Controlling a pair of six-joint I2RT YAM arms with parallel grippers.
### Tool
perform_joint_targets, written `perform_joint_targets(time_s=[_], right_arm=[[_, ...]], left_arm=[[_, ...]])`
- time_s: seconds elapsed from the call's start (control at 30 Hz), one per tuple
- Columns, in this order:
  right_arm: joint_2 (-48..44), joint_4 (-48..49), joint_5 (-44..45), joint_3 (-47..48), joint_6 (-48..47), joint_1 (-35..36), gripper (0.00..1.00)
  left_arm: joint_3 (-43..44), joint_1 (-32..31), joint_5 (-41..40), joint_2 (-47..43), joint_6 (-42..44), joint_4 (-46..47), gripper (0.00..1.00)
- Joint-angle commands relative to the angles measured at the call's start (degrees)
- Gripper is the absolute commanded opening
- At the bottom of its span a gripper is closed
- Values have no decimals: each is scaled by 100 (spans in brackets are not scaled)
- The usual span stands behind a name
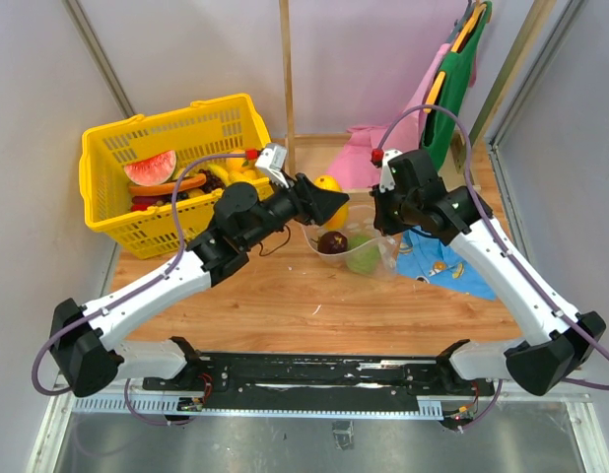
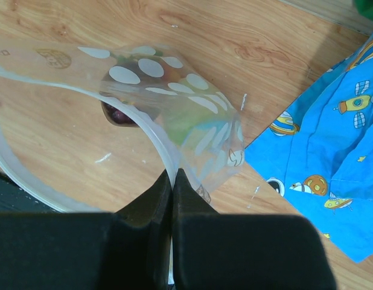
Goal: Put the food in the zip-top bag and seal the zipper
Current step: Place the fake fruit in the zipper food storage bag.
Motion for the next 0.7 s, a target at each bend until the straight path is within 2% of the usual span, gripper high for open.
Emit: perform_joint_targets(time_s=[0.0, 0.27, 0.37, 0.57, 0.67], right_arm=[[-177, 216, -200, -96, 222, 54, 1], [-231, 271, -312, -187, 365, 56, 1], [-251, 317, -336, -215, 404, 54, 1], [-245, 322, -409, -223, 417, 50, 1], [-263, 321, -399, -238, 424, 55, 1]], left_arm=[[-185, -282, -384, 92, -140, 966, 18], [-651, -662, -746, 284, -198, 1701, 18], [-724, -803, -923, 433, 31, 1759, 18], [-941, -932, -1174, 716, 156, 1996, 27], [-927, -965, -1152, 825, 178, 1980, 35]])
